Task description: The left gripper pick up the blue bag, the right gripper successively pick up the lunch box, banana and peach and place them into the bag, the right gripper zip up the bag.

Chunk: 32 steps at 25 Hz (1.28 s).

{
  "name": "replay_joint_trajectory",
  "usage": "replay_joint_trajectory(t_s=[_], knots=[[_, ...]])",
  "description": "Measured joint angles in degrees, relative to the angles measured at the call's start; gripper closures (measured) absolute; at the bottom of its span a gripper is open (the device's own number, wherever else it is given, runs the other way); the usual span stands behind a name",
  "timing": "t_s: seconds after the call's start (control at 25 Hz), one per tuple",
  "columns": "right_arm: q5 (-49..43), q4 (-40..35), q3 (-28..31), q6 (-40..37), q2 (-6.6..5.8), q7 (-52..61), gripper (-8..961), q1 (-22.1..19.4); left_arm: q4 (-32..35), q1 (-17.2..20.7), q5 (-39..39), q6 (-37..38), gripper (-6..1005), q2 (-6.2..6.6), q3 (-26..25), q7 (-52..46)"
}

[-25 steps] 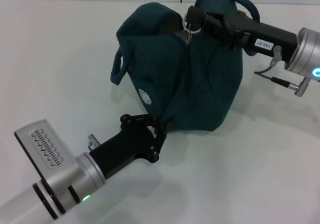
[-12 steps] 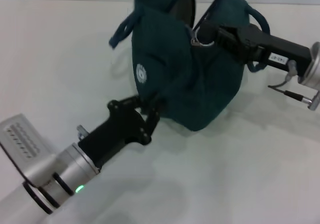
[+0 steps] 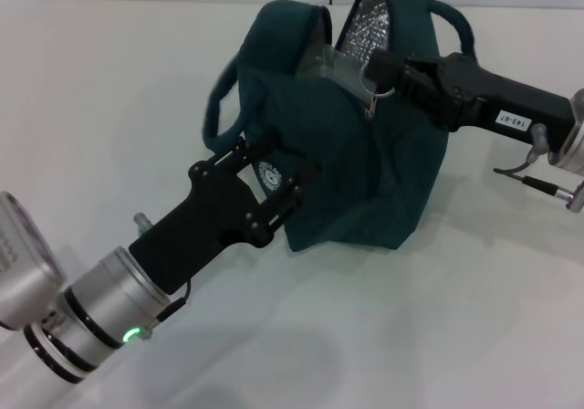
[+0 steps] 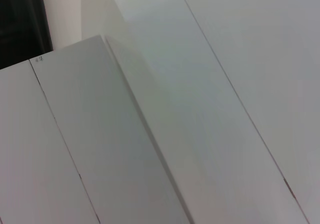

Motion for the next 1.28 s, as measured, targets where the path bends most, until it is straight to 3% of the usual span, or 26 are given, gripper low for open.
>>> replay_joint_trajectory(t_s=[0.24,1.2,1.28], knots=[[0.0,0.0,0.0,0.0,0.08,0.0,942,0.2,1.0,-0.2,1.1,0.7,438,0.01,0.6,-3.6],[0.0,0.1,-0.2,-0.3,0.33,0.0,943,-0.1,0.1,-3.4,0.5,-0.7,465,-0.17,-0.6,-4.0],[0.0,0.2,-0.2,-0.3,0.32,0.0,942,-0.1,0.1,-3.6,0.5,-0.7,531,-0.17,-0.6,-4.0]])
